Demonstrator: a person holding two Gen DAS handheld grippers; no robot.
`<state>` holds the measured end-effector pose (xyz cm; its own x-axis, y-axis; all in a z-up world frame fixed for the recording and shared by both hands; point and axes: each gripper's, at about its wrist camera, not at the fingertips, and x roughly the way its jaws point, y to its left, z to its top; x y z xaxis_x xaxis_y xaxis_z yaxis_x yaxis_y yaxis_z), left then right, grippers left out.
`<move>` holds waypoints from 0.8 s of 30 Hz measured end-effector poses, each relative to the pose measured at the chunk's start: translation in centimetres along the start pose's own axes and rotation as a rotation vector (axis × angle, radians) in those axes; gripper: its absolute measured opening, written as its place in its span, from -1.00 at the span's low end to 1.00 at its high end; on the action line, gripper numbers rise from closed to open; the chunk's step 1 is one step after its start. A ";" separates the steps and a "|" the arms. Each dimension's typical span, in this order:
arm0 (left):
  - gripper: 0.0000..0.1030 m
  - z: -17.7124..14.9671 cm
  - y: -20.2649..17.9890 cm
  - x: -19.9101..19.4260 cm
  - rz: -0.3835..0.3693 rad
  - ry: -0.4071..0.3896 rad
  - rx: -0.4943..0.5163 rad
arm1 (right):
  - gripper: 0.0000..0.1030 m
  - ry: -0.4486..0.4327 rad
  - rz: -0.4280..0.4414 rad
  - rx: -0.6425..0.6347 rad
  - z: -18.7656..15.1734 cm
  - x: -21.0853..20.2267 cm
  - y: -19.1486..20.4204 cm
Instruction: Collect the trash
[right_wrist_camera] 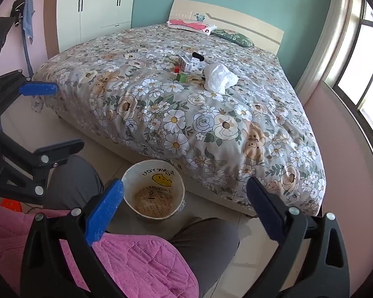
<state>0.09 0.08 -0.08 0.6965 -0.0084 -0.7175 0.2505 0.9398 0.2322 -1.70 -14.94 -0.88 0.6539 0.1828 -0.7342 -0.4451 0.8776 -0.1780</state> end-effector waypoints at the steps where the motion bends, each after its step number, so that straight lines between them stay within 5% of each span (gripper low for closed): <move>1: 0.93 0.0 0.0 0.0 0.004 -0.005 0.004 | 0.87 -0.003 -0.001 0.007 0.0 0.0 -0.1; 24: 0.93 0.4 -0.1 -0.4 0.005 -0.014 0.008 | 0.87 -0.007 -0.010 0.004 0.3 -0.5 0.0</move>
<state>0.11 -0.14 0.43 0.7067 -0.0086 -0.7074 0.2525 0.9372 0.2408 -1.87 -14.90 -0.37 0.6627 0.1769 -0.7277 -0.4358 0.8814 -0.1825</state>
